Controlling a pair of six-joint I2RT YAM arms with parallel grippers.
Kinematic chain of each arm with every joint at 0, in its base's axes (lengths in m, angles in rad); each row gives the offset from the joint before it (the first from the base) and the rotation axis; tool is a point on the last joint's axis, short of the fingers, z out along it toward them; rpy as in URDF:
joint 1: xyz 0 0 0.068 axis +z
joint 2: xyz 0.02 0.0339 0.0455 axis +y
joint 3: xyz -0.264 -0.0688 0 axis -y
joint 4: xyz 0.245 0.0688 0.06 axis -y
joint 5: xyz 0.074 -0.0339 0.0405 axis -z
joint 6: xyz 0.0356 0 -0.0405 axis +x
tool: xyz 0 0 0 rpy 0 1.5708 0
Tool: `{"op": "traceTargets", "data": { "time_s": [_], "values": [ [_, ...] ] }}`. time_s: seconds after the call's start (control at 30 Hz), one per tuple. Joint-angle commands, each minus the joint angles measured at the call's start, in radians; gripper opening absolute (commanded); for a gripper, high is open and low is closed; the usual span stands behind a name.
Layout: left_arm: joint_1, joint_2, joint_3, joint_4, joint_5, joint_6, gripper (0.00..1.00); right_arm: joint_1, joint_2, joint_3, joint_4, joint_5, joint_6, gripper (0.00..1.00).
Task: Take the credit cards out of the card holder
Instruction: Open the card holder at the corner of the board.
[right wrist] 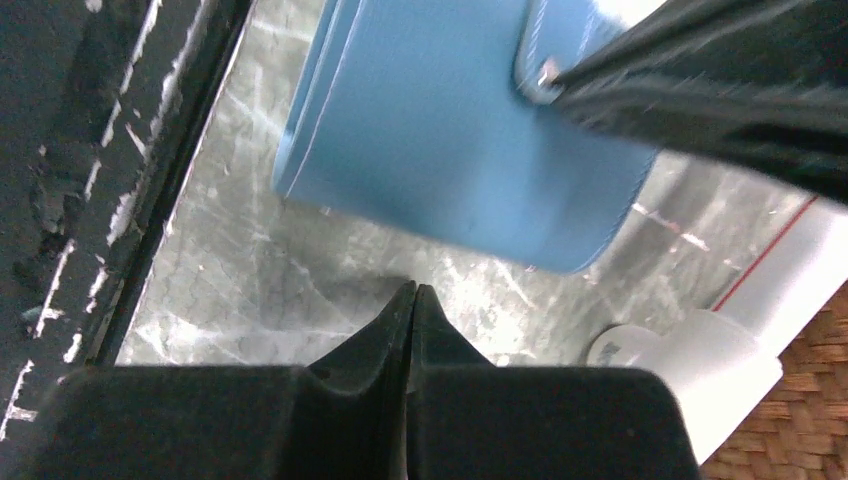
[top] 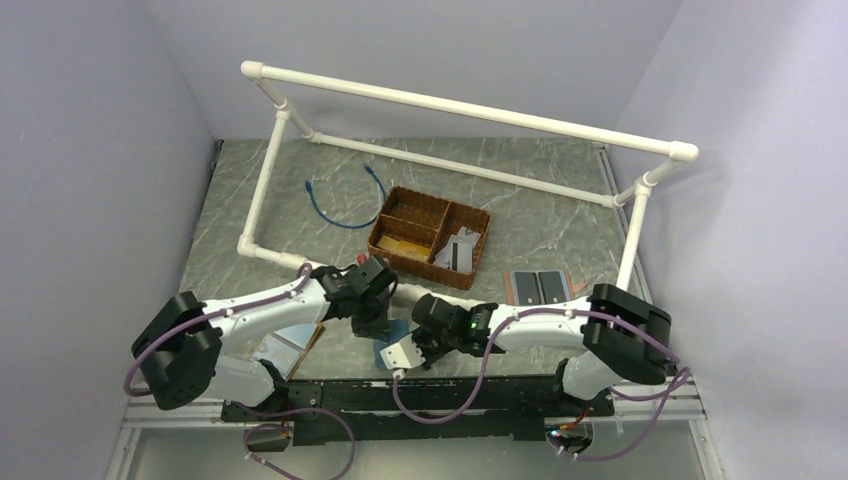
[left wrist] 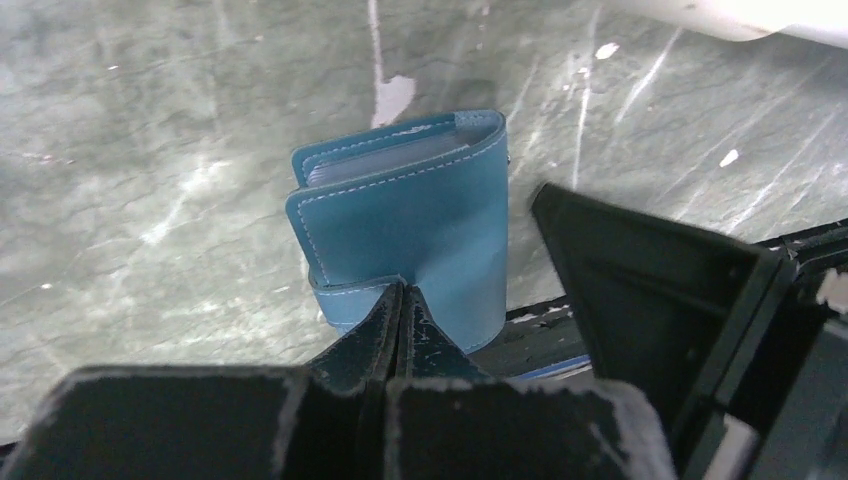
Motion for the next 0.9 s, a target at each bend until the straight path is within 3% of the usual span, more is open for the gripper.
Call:
{"op": "traceTargets", "data": {
  "time_s": [0.0, 0.17, 0.4, 0.87],
  "values": [
    [0.021, -0.057, -0.024, -0.06, -0.021, 0.007, 0.0, 0.004, 0.03, 0.005, -0.013, 0.043, 0.016, 0.0],
    [0.034, -0.102, -0.045, -0.058, -0.008, -0.003, 0.0, 0.002, 0.033, 0.012, -0.018, 0.053, 0.025, 0.0],
    [0.036, -0.105, -0.048, -0.01, 0.041, -0.011, 0.0, 0.0, -0.072, 0.093, -0.057, -0.06, 0.109, 0.0],
    [0.038, -0.121, -0.019, -0.1, -0.028, -0.022, 0.0, 0.103, 0.126, 0.163, 0.065, 0.001, 0.125, 0.0]
  ]
}}
